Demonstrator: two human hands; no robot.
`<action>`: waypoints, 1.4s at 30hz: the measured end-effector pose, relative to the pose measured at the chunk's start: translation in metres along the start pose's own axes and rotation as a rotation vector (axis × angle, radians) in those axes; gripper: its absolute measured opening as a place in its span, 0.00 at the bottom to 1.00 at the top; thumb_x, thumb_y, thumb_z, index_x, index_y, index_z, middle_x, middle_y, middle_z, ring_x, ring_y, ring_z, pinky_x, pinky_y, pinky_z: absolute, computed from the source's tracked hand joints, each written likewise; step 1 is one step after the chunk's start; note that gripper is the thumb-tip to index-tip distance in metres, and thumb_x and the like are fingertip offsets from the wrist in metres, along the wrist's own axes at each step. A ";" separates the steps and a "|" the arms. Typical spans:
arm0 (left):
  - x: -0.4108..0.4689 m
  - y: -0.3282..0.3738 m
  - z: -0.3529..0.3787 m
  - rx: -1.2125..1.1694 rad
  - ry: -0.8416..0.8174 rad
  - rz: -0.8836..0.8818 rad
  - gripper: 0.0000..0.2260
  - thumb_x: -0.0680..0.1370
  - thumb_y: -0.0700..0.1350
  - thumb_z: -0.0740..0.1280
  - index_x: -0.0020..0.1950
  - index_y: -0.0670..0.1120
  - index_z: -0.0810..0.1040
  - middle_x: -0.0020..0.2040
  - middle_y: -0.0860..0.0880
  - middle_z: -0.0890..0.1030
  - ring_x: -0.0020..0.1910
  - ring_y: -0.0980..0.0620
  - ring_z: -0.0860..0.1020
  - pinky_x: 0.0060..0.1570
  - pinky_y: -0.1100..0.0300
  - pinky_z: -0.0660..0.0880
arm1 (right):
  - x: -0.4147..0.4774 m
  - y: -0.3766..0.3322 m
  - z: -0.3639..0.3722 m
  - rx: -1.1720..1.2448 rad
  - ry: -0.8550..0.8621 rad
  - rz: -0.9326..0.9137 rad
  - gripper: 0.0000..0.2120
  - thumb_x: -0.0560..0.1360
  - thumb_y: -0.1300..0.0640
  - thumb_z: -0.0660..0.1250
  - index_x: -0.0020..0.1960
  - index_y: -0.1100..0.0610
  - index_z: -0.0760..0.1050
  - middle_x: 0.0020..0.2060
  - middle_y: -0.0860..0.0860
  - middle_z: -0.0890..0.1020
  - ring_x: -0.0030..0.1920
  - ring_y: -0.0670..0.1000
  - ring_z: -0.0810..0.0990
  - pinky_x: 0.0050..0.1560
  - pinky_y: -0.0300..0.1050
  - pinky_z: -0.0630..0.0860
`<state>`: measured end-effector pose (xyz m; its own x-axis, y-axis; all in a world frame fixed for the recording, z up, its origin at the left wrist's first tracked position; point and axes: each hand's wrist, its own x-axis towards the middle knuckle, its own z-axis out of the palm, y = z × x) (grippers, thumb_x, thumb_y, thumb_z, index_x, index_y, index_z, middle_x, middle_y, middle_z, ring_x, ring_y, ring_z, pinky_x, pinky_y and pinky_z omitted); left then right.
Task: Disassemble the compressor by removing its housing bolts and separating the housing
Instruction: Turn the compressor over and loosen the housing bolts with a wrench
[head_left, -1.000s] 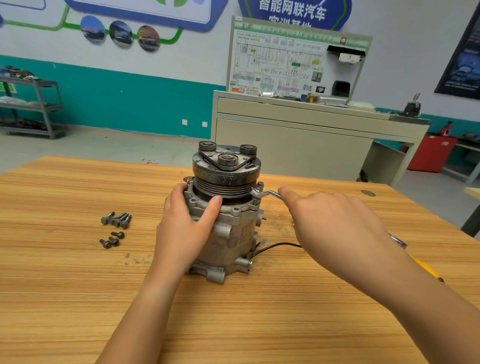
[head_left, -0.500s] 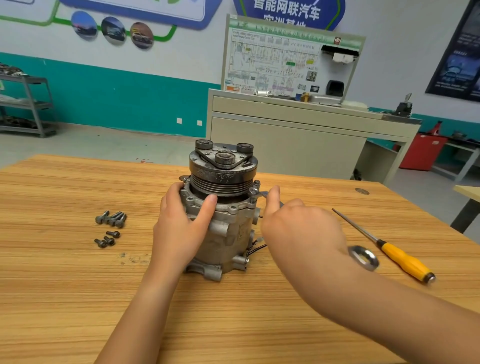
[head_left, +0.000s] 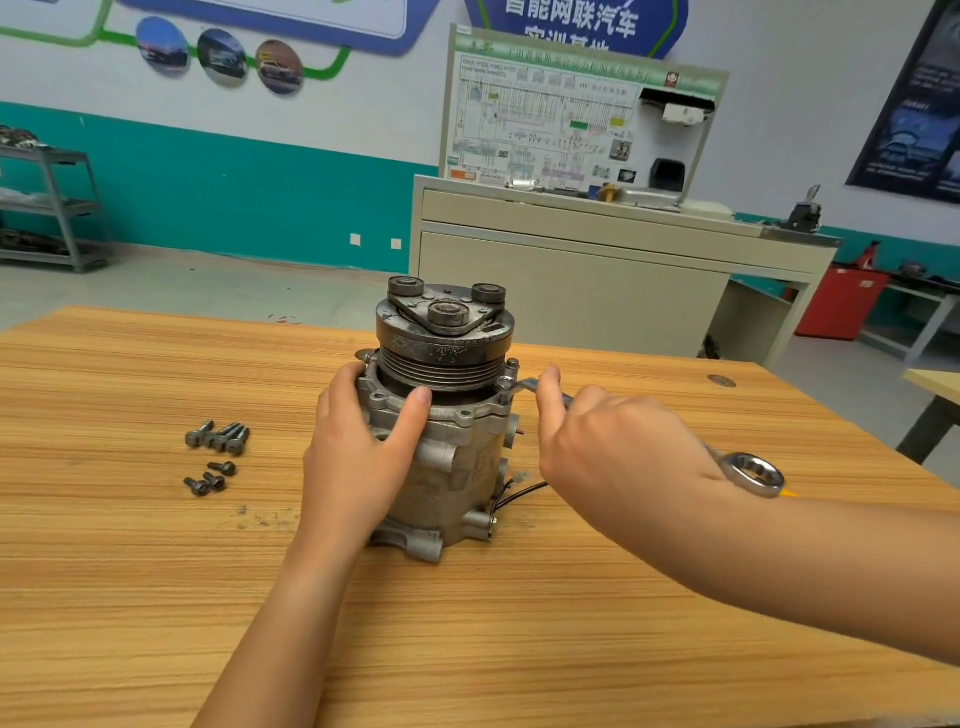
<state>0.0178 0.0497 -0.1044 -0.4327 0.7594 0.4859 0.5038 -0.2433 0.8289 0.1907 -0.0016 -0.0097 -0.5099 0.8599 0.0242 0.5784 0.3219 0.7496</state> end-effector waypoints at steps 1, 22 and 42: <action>0.000 0.000 0.000 0.001 0.003 0.004 0.33 0.69 0.64 0.60 0.69 0.49 0.65 0.64 0.50 0.72 0.59 0.55 0.69 0.53 0.59 0.64 | 0.000 0.003 0.003 0.002 -0.002 -0.015 0.26 0.73 0.76 0.42 0.68 0.77 0.38 0.31 0.56 0.65 0.25 0.47 0.62 0.21 0.38 0.60; -0.001 0.000 0.000 -0.004 0.059 0.018 0.28 0.70 0.63 0.61 0.66 0.50 0.69 0.56 0.58 0.70 0.53 0.59 0.69 0.52 0.61 0.65 | 0.084 0.038 0.100 0.361 0.923 0.014 0.09 0.71 0.71 0.62 0.46 0.65 0.80 0.38 0.57 0.84 0.37 0.55 0.83 0.45 0.55 0.78; -0.017 0.001 0.004 -0.459 0.085 -0.057 0.16 0.71 0.48 0.71 0.54 0.61 0.71 0.65 0.64 0.69 0.61 0.73 0.68 0.55 0.75 0.67 | 0.002 0.025 0.061 0.979 0.394 0.217 0.22 0.77 0.45 0.53 0.71 0.40 0.61 0.28 0.39 0.70 0.32 0.45 0.70 0.32 0.43 0.65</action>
<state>0.0285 0.0392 -0.1127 -0.5193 0.7321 0.4409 0.1025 -0.4588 0.8826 0.2427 0.0325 -0.0318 -0.4027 0.8050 0.4356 0.8503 0.5052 -0.1475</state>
